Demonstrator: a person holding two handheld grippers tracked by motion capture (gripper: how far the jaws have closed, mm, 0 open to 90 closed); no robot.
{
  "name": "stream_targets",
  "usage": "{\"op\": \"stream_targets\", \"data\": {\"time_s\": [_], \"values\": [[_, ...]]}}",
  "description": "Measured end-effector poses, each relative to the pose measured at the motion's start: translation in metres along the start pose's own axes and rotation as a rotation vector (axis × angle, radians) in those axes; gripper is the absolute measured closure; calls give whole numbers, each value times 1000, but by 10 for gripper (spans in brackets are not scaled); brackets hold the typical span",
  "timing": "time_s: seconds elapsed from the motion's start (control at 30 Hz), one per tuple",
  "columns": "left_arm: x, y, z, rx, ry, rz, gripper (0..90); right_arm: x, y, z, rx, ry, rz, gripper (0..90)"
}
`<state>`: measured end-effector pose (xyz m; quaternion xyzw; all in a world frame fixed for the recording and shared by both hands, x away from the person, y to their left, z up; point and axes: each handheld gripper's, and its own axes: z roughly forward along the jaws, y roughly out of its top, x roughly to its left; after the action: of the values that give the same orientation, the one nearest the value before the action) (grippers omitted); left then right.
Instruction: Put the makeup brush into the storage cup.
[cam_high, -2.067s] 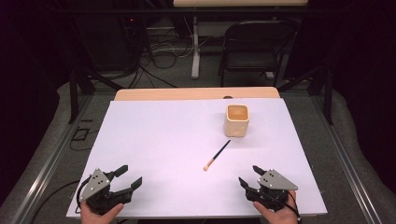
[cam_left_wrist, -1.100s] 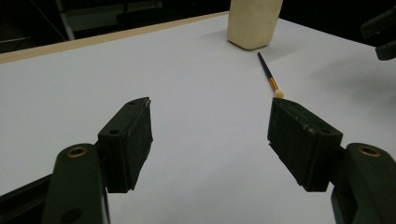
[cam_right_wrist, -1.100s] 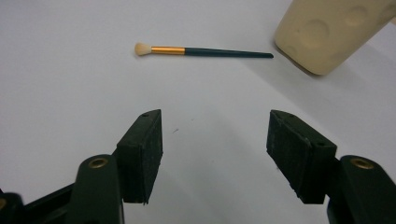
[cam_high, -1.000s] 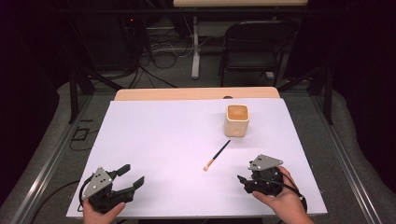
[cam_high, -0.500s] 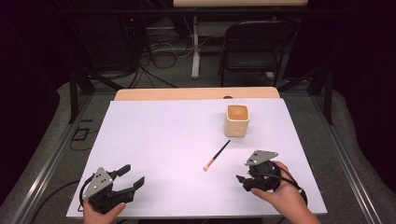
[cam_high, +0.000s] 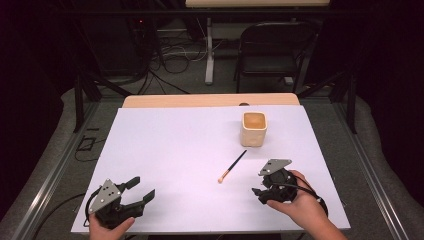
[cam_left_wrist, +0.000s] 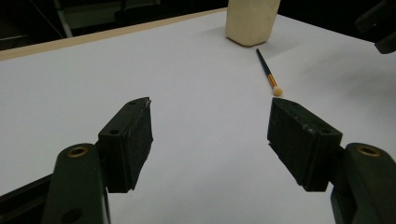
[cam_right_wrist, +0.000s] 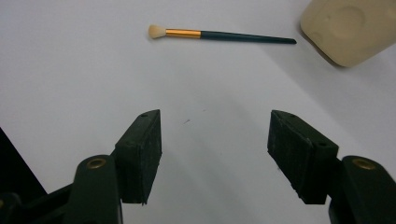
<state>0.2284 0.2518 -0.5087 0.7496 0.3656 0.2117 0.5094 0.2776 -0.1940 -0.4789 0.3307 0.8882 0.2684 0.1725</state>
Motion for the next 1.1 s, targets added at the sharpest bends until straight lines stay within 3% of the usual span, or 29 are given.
{"op": "stream_targets", "data": {"time_s": [0.23, 0.4, 0.6, 1.1], "values": [[0, 0, 1, 2, -2, 1, 310, -3, 8, 0, 49, 14, -22, 351], [0, 0, 1, 4, -3, 1, 312, -8, 14, 1, 89, 53, -16, 352], [0, 0, 1, 4, -5, 3, 312, -13, 21, 1, 151, 44, -48, 352], [-1, 0, 1, 8, -3, 10, 312, -22, 35, 5, 250, 66, -59, 338]]}}
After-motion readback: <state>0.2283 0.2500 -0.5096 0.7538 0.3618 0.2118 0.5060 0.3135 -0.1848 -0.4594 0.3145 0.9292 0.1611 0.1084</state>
